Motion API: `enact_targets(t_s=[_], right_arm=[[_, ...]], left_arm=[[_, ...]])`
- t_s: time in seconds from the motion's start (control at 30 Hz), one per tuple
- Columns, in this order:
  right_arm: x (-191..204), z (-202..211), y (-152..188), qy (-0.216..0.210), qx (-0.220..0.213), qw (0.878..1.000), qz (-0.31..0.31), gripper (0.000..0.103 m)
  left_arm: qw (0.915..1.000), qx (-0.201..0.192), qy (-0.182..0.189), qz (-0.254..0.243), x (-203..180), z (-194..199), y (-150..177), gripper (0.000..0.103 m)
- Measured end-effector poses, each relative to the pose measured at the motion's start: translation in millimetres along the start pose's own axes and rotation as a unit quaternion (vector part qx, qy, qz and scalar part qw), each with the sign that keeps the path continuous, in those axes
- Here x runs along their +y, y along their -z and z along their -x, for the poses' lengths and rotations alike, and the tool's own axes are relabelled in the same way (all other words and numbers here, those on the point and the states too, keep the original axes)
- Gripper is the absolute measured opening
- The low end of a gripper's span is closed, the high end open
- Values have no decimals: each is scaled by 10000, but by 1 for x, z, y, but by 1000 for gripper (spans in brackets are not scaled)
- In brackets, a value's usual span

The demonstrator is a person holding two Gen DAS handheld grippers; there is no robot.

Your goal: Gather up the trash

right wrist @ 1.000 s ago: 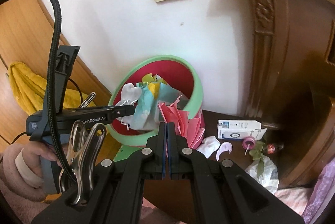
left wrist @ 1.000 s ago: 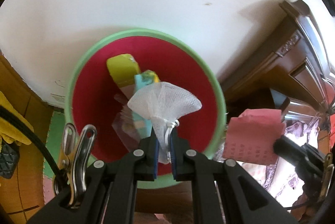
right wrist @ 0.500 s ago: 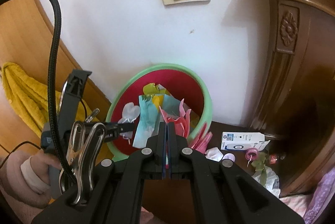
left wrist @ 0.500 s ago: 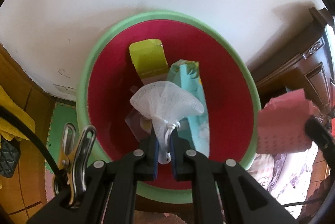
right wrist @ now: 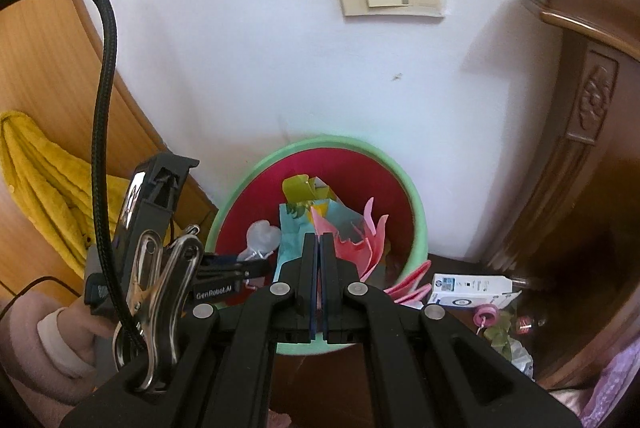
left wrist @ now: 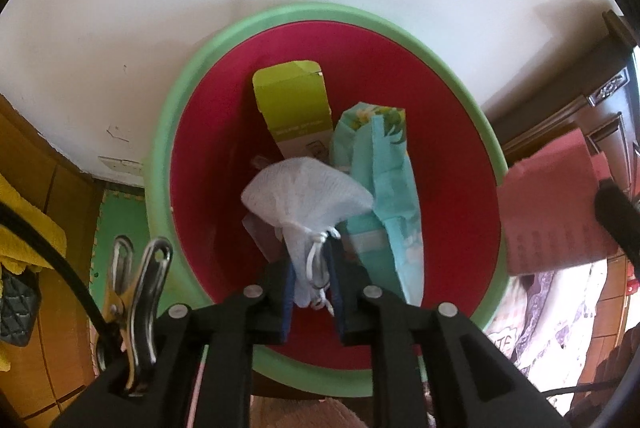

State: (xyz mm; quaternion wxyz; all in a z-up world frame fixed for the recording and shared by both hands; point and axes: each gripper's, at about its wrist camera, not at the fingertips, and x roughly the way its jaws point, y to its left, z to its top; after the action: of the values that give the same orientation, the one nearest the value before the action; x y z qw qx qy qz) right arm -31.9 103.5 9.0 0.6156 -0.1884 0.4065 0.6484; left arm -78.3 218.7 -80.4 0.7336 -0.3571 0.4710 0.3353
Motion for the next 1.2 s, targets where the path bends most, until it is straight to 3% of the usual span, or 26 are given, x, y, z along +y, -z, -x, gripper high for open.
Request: enact_targets(t_s=[0.37, 0.83, 0.97, 1.2], right_arm=[[10, -19, -9, 13, 19, 9999, 138, 2], [-9, -65, 15, 278, 788, 9965, -78, 3], [-10, -71, 20, 340, 909, 9952, -143, 20], [-9, -71, 21, 469, 891, 9948, -119, 33]], left_arm=[[10000, 33, 17, 31, 3, 1, 2, 16], [10000, 46, 14, 25, 4, 1, 1, 17], [10000, 43, 8, 34, 4, 1, 2, 17], [10000, 46, 13, 27, 4, 1, 1, 17]])
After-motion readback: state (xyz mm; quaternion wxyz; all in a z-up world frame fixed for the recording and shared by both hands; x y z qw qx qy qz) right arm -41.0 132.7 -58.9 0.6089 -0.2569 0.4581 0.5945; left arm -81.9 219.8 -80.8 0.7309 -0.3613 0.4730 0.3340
